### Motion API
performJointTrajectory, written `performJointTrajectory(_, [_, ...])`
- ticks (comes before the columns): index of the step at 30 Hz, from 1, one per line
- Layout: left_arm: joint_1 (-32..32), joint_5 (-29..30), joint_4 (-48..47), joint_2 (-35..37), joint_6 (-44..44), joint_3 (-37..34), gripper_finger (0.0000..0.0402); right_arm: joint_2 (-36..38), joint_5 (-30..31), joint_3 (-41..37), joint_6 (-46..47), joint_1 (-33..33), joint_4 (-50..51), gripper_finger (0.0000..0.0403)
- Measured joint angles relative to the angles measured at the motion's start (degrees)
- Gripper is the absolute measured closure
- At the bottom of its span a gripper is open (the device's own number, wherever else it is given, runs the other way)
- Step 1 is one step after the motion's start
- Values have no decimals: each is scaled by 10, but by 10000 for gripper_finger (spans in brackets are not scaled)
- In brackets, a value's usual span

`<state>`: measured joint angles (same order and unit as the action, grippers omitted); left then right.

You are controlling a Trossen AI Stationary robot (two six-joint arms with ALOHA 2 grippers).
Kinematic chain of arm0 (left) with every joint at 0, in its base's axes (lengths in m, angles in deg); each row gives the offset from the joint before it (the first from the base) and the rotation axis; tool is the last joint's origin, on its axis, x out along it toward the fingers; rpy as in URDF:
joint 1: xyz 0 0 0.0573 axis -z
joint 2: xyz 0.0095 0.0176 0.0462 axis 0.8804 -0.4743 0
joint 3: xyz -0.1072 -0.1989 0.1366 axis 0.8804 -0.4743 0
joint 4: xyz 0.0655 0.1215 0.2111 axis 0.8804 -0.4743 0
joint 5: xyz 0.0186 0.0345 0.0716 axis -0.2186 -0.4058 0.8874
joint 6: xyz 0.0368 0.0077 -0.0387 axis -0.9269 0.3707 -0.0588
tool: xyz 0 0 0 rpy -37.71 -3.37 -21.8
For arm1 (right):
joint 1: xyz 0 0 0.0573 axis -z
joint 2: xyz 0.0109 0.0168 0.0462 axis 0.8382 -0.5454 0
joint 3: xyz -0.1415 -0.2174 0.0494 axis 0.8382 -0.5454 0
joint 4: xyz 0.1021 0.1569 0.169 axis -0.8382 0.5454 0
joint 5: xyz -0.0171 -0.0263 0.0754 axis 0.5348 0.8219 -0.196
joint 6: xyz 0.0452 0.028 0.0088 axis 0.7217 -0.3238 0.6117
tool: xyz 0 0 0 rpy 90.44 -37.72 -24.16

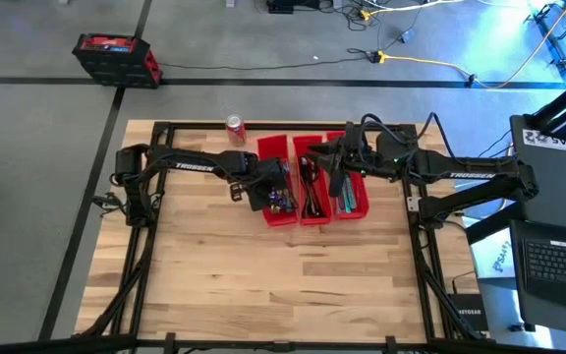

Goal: Sort silverware
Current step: Adjust the red bins

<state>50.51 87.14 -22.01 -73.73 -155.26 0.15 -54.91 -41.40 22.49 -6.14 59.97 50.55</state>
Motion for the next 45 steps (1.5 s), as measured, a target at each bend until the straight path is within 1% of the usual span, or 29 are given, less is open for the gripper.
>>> performJointTrajectory(2, [0,-12,-3,0,1,0,388,0,0,0,-1,0,0,322])
performJointTrajectory(18, [4,-31,-8,0,16,0,384,0,0,0,-2,0,0,322])
performJointTrajectory(24, [3,-53,-12,0,12,0,384,0,0,0,-2,0,0,322])
performJointTrajectory(34, [-2,-53,-12,0,3,0,384,0,0,0,-2,0,0,322])
performJointTrajectory(38, [-4,-40,-13,0,3,0,384,0,0,0,-2,0,0,322])
performJointTrajectory(45, [-7,-37,-18,0,4,0,384,0,0,0,-6,0,0,322])
